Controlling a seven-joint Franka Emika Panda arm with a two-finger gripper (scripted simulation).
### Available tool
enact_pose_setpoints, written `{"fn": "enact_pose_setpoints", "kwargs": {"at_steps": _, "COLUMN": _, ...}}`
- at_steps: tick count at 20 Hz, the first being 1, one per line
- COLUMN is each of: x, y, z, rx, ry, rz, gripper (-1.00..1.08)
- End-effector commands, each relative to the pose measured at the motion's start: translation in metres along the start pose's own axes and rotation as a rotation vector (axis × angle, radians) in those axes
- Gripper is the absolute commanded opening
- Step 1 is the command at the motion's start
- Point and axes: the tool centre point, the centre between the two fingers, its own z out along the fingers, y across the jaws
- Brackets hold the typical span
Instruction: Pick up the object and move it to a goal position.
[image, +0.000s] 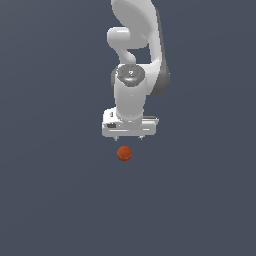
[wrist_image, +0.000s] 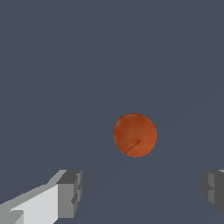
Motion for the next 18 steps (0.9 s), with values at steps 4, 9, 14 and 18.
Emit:
{"fn": "enact_pose_setpoints", "kwargs": {"at_steps": 4, "x": 0.0, "y": 0.001, "z": 0.003, "rx": -0.001, "ry": 0.001, "rz": -0.049, "gripper": 1.0}}
{"fn": "enact_pose_setpoints", "kwargs": {"at_steps": 9, "x": 0.001, "y": 0.003, "z": 0.008, "rx": -0.002, "ry": 0.002, "rz": -0.128, "gripper": 1.0}}
{"fn": "enact_pose_setpoints", "kwargs": {"at_steps": 14, "x": 0.002, "y": 0.005, "z": 0.014, "rx": -0.003, "ry": 0.004, "rz": -0.238, "gripper": 1.0}}
{"fn": "enact_pose_setpoints", "kwargs": {"at_steps": 18, "x": 0.002, "y": 0.007, "z": 0.02, "rx": -0.004, "ry": 0.006, "rz": -0.345, "gripper": 1.0}}
